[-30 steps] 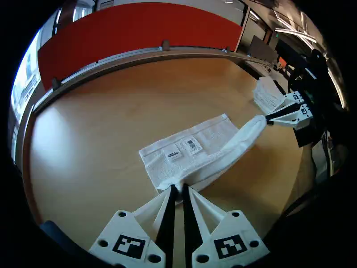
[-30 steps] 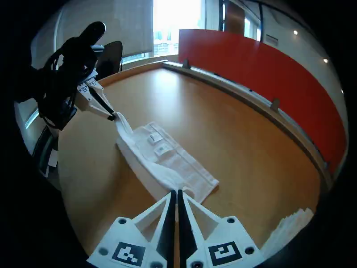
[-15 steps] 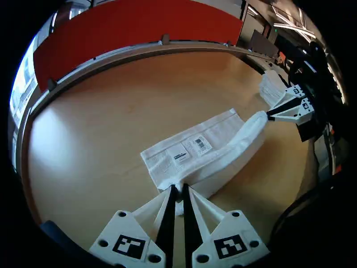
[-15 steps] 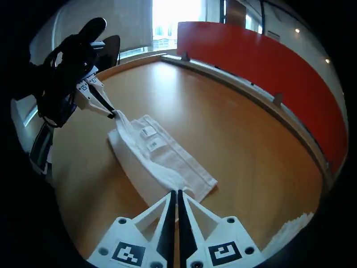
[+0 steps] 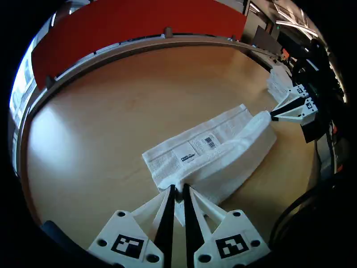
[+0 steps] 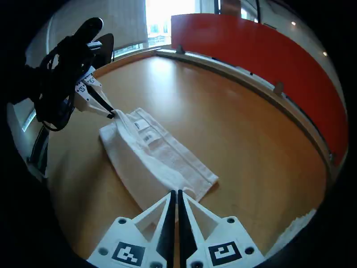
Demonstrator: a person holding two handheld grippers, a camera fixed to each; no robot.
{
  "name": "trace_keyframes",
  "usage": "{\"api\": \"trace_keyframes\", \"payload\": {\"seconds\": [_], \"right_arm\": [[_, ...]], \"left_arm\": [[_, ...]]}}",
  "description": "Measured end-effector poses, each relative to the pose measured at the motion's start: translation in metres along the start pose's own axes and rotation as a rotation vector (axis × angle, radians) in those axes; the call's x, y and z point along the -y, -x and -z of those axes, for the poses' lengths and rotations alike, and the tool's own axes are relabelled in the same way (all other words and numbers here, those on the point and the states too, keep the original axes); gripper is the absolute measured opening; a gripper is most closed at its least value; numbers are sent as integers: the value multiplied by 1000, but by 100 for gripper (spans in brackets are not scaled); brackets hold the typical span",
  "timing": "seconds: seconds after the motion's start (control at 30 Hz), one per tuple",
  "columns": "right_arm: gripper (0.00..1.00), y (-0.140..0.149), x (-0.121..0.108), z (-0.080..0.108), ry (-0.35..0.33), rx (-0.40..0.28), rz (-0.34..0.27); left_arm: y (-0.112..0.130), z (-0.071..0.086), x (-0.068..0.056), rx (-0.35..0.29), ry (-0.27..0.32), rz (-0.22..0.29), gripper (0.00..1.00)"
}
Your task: Fold towel
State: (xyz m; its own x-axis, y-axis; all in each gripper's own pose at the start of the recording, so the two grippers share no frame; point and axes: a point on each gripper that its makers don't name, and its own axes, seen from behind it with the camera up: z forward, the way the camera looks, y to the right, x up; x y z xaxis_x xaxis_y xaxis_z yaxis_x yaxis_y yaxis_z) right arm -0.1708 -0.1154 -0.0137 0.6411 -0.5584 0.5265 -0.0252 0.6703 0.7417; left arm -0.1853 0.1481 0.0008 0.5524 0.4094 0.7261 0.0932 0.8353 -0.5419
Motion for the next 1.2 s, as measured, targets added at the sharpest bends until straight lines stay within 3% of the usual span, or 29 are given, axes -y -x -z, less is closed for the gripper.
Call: {"api": "trace_keyframes", "payload": {"seconds": [0.37, 0.63, 0.8, 0.9, 1.03, 1.2], "right_arm": [[5, 1, -13, -13, 21, -3, -32], [14, -2, -27, -21, 55, -4, -46], [35, -4, -35, -22, 83, -8, -46], [56, -4, -40, -23, 101, -9, -42], [97, -5, -45, -23, 122, -15, -42], [100, -5, -46, -21, 133, -19, -44]], "left_arm": [[-8, -16, 17, 3, -63, -21, 31], [-16, -25, 29, 4, -104, -60, 53], [-19, -26, 35, 0, -119, -75, 61], [-21, -25, 37, -7, -125, -74, 72], [-23, -22, 40, -20, -133, -66, 100], [-24, -18, 42, -30, -135, -59, 100]]}}
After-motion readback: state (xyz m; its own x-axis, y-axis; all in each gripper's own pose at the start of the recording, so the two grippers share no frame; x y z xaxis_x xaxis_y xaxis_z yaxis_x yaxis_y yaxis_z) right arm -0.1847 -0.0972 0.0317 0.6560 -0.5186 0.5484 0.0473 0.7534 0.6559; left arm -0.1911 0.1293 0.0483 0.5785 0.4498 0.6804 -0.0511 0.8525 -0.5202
